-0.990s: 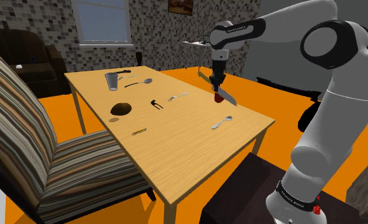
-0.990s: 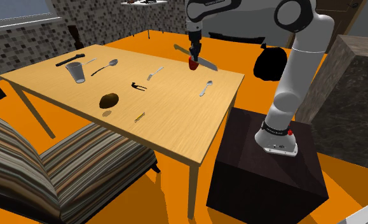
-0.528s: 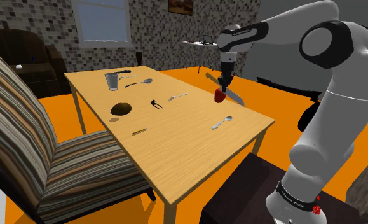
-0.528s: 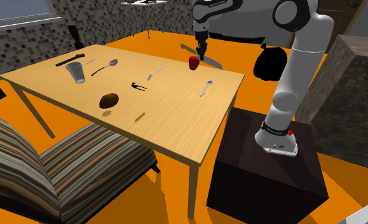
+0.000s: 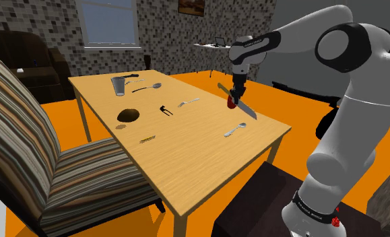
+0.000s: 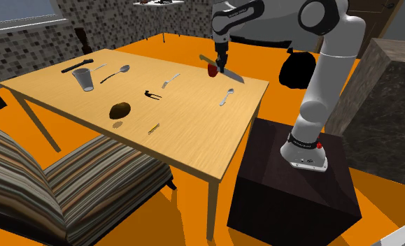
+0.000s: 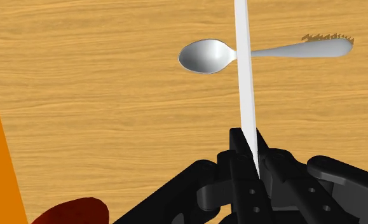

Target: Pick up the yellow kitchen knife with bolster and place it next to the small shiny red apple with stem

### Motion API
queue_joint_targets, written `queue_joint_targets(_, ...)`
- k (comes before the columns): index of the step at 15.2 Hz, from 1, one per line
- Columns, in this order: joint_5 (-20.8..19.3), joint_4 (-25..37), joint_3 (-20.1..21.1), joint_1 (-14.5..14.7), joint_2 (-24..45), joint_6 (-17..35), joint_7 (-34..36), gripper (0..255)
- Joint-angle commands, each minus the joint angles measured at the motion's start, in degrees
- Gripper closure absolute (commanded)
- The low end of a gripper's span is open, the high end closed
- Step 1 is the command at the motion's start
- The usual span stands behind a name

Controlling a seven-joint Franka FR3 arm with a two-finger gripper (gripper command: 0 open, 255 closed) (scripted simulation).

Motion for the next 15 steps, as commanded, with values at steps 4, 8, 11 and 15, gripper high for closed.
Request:
queue_joint_targets(4, 0.1, -2.7, 0.0, 0.0, 1.0, 3.8, 0.1, 255)
queue_joint_targets(8, 0.2, -4.6, 0.0, 0.0, 2.0, 6.7, 0.1, 255)
queue_joint_targets(11, 0.3, -5.9, 0.1, 0.0, 2.9, 8.8, 0.1, 255)
queue_joint_targets(15, 0.4, -7.4, 0.1, -0.1, 4.2, 11.7, 0.0, 255)
